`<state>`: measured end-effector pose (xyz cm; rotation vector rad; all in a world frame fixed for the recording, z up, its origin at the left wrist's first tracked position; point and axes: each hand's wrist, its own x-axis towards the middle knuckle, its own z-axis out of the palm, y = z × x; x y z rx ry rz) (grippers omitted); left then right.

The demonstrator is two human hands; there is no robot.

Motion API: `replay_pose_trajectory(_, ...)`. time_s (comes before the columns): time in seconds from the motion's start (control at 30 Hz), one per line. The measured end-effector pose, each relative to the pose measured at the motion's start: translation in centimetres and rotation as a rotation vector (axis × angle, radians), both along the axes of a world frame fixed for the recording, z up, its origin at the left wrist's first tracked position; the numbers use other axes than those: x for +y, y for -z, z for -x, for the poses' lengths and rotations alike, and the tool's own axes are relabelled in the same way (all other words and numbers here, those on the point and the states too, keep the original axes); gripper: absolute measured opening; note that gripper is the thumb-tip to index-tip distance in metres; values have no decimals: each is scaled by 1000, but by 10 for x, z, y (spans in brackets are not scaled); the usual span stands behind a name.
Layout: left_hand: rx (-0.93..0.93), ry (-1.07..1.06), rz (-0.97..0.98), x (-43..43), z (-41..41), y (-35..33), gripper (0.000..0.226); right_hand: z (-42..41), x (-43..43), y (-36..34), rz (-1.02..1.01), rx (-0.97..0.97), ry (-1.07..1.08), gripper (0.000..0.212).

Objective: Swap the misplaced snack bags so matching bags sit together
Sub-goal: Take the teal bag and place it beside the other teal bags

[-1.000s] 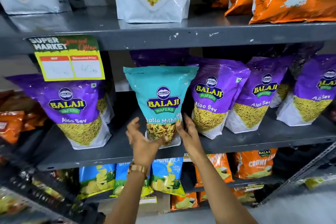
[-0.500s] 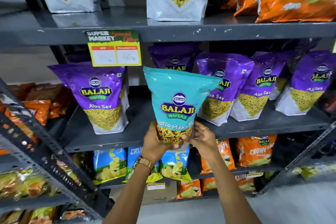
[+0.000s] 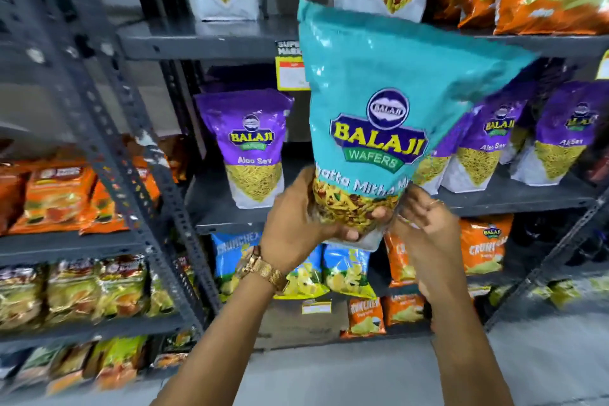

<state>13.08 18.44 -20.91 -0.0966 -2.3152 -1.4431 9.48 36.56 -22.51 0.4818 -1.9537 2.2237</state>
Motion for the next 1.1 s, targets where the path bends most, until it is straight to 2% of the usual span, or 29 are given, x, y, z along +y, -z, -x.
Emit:
replay_pose_trajectory(0.1, 100, -15, 65, -21, -14, -44, 88, -8, -21, -39, 46, 90, -26, 48)
replay_pose_trajectory(0.2, 185, -55, 130, -46, -19, -95, 80, -4, -45, -88, 69, 187, -62, 39)
replay_pose_trajectory(0.43, 383, -130, 88, -107, 17, -189, 73, 58, -116, -196, 33, 373, -153, 20)
replay_pose_trajectory(0.53, 374, -191, 47, -138, 48, -207, 77, 95, -152, -223, 0, 396, -176, 9)
replay_pose_trajectory(0.6, 325, -217, 7, -158, 68, -211, 79, 118, -174, -230, -27, 397, -184, 18)
replay_pose_trajectory(0.67, 288, -203, -48, -173, 84, -210, 69, 136, -194, -232, -34, 375, -186, 32)
replay_pose_trajectory(0.83, 299, -219, -108, -192, 114, -203, 52, 162, -223, -232, -54, 326, -162, 44)
replay_pose_trajectory(0.97, 321, -227, -101, -198, 128, -199, 54, 177, -239, -223, -75, 361, -94, 74)
replay_pose_trajectory(1.1, 317, -278, -68, -204, 139, -193, 66, 179, -248, -220, -68, 375, -81, 66)
